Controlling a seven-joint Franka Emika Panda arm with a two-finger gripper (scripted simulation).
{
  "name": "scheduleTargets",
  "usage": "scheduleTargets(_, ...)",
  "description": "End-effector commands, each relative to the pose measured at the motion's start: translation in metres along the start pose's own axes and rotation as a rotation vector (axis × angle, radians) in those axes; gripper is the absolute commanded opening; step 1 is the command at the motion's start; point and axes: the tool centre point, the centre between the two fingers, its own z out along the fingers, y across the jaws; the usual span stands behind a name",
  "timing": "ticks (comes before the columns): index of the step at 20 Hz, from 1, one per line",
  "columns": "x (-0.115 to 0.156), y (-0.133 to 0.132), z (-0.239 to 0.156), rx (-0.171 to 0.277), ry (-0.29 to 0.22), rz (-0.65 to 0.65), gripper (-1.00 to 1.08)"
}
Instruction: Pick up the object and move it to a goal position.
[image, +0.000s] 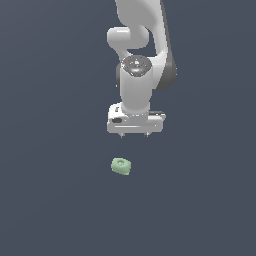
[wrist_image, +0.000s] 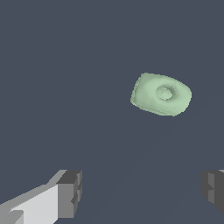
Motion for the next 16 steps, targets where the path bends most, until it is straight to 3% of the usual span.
scheduleTargets(1, 0.000, 0.000, 0.000, 0.000, 0.000, 0.000, 1.00)
scheduleTargets(9, 0.005, -0.035, -0.013, 0.028, 0.017, -0.032, 1.00)
scheduleTargets(16, 0.005, -0.035, -0.012, 0.028, 0.018, -0.043, 1.00)
